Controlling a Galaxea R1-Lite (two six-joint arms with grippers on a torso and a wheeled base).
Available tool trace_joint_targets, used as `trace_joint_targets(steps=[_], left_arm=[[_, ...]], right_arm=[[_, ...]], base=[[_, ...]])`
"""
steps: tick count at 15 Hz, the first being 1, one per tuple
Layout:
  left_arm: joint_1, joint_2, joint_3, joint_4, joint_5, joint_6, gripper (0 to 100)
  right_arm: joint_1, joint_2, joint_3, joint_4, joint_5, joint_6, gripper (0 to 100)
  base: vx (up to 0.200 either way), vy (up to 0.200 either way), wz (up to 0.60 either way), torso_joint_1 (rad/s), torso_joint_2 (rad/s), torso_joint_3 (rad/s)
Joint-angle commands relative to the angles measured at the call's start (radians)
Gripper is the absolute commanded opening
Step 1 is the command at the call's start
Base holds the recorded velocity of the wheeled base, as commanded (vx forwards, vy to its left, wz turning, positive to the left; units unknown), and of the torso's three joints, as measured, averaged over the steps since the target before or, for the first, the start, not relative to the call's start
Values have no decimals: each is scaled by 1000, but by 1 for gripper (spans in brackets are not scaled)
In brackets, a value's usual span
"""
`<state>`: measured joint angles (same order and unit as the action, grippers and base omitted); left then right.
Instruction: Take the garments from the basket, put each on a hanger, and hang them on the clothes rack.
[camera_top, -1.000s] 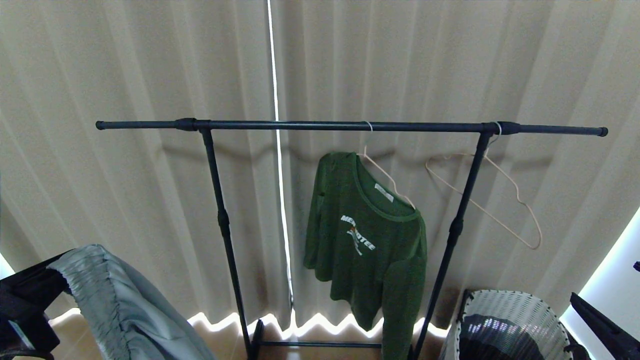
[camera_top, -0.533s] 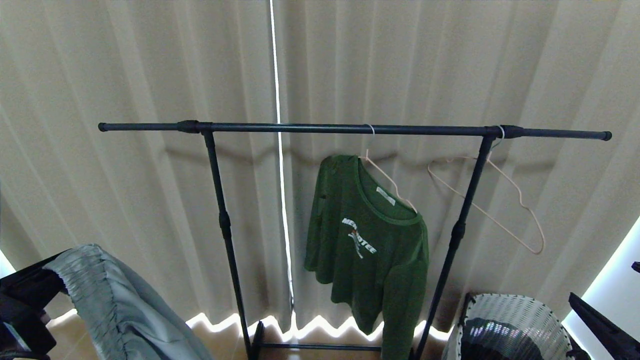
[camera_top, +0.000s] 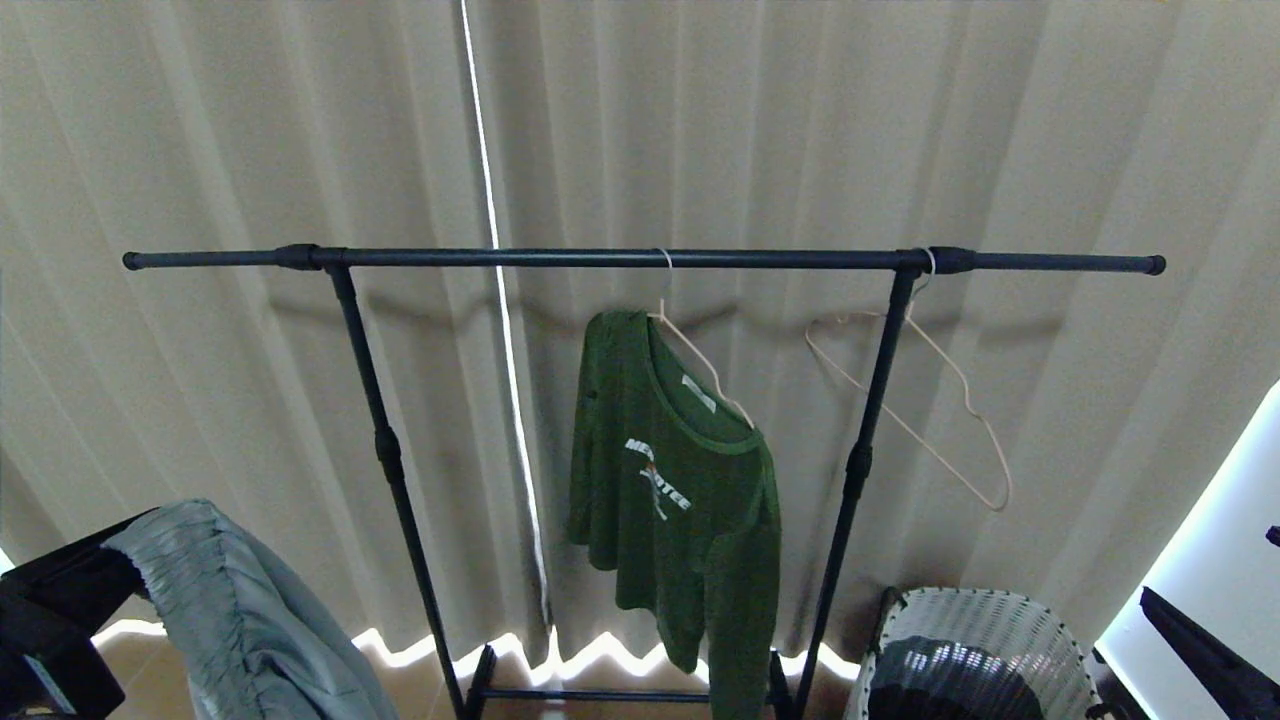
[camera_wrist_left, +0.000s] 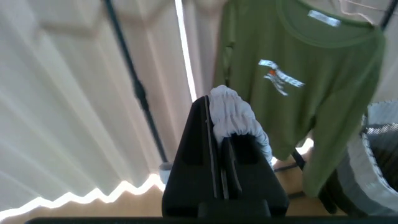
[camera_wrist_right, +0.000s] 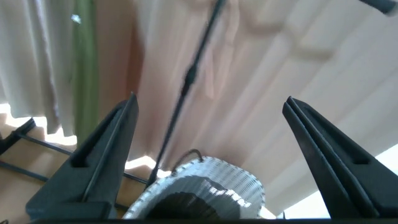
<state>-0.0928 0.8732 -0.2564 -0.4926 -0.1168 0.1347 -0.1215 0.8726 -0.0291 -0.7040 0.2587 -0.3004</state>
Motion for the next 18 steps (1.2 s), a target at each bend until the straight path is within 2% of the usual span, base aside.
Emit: trace_joint_targets(steps=[1, 4, 14, 18], left_arm=[[1, -5, 2, 0, -9, -1, 0], [1, -5, 3, 2, -14, -3, 0], [1, -5, 8, 2, -15, -3, 0], [-1, -23, 42, 2, -15, 26, 0]], right_arm=[[0, 0, 0, -2, 1, 0, 100], [0, 0, 0, -2, 1, 0, 100], [0, 2, -3, -2, 4, 0, 100], [0, 11, -28, 8, 5, 0, 100]], base=[[0, 0, 0, 0, 0, 0], [0, 0, 0, 0, 0, 0], [200, 0, 0, 1, 0, 0], [0, 0, 0, 0, 0, 0]])
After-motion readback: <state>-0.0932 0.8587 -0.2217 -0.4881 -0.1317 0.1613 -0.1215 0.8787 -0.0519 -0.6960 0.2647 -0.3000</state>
